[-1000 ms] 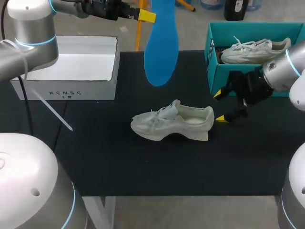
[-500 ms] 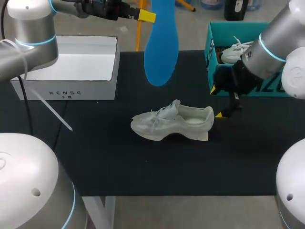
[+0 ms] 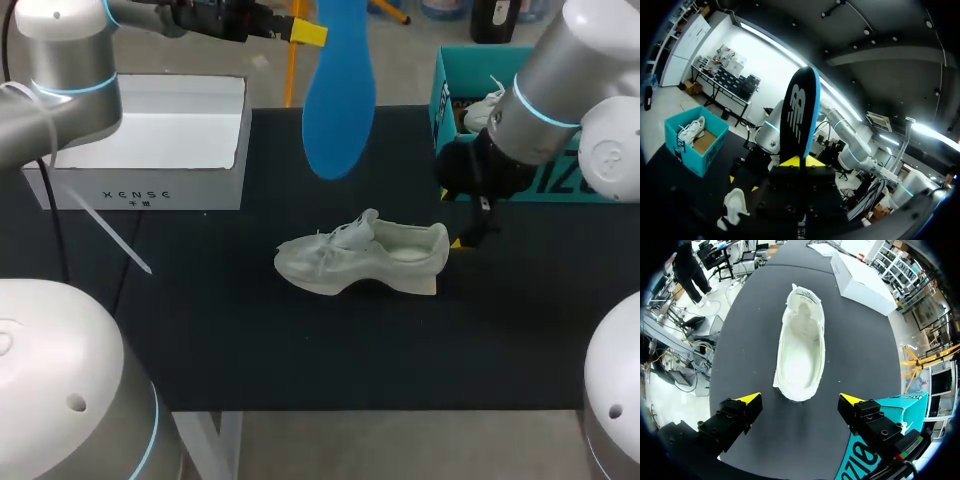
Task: Take the shoe out of the shoebox, open the shoe tongue, remove and reinsert the insole, then place the shoe into the shoebox
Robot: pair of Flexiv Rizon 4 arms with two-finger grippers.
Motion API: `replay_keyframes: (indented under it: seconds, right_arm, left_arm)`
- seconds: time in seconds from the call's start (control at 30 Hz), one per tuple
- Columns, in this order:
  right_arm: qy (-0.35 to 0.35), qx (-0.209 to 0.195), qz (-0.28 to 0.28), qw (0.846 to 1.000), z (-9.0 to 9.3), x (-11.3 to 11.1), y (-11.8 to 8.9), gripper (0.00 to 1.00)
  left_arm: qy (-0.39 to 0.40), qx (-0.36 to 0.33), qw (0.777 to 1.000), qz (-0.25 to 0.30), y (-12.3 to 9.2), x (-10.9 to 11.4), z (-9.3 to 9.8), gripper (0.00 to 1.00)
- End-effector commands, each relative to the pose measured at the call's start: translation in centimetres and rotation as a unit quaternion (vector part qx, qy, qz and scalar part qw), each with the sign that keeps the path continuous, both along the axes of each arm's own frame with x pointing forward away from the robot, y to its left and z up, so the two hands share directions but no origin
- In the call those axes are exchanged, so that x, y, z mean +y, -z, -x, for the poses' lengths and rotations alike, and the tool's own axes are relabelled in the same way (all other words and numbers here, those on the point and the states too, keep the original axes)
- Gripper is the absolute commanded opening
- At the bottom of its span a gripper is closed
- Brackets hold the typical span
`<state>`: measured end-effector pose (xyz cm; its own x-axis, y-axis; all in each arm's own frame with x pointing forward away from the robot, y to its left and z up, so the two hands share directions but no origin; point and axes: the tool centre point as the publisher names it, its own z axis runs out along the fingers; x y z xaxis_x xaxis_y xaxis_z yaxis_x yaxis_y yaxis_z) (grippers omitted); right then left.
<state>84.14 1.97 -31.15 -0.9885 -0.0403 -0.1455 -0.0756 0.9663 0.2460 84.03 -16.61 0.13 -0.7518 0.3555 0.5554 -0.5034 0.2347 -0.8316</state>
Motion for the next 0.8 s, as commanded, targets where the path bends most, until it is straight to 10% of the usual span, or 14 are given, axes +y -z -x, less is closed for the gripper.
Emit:
replay_keyframes:
  seconds: [0.03, 0.47, 0.8]
  right_arm:
    - [0.001, -0.001, 0.007, 1.000, 0.0, 0.2, 0.0, 1.00]
    - [0.001, -0.001, 0.007, 1.000, 0.0, 0.2, 0.0, 1.00]
    - [0.015, -0.004, 0.014, 1.000, -2.5, 4.7, 0.5, 1.00]
  left_arm:
    - [-0.006, -0.005, 1.000, 0.002, -1.4, 0.1, 1.2, 0.00]
    - [-0.008, -0.006, 1.000, -0.018, -1.4, 0.5, 1.5, 0.00]
    - [-0.008, -0.006, 1.000, -0.018, -1.4, 0.5, 1.5, 0.00]
